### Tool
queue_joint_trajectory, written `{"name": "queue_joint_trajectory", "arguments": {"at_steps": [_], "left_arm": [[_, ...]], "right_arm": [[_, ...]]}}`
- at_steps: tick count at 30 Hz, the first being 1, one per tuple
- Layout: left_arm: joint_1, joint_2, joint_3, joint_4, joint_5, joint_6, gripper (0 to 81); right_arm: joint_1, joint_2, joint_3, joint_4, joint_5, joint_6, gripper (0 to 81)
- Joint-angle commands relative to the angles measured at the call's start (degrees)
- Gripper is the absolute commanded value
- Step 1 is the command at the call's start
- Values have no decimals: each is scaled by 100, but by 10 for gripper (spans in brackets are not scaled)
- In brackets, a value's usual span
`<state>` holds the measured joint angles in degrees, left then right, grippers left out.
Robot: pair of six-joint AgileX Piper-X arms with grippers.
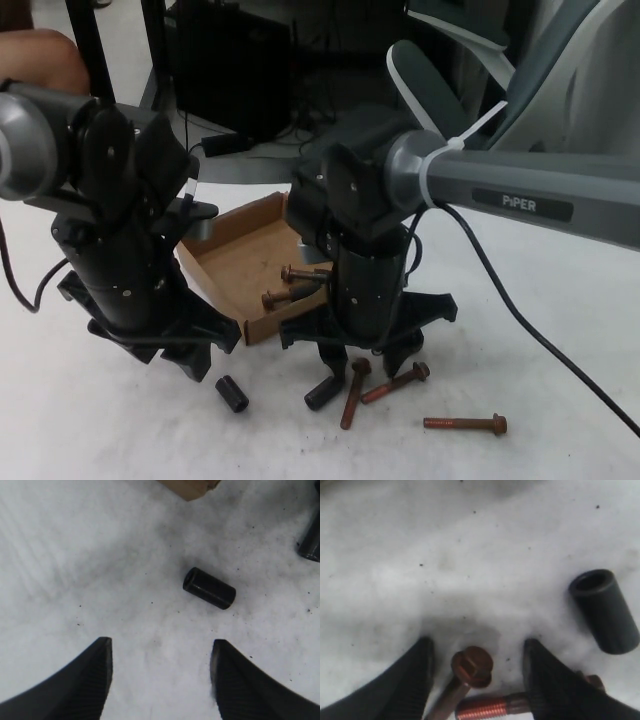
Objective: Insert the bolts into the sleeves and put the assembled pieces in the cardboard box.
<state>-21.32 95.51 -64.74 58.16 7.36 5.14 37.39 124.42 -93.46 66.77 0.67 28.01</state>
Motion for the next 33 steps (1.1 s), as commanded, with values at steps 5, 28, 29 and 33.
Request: {"name": "queue_joint_trajectory", "arguments": {"at_steps": [5,28,29,33], "left_arm": [[11,-95,-9,14,-1,-21,549],[11,-95,-9,91,-1,4,549],[11,-95,-9,91,-1,4,549],[11,-95,-9,91,-1,4,549]], "right_arm": [[96,243,316,124,-230,98,479],[534,243,313,-1086,-523,1376,477],[534,243,313,-1083,-471,1447,477],[534,243,313,-1097,-378,1670,477]]}}
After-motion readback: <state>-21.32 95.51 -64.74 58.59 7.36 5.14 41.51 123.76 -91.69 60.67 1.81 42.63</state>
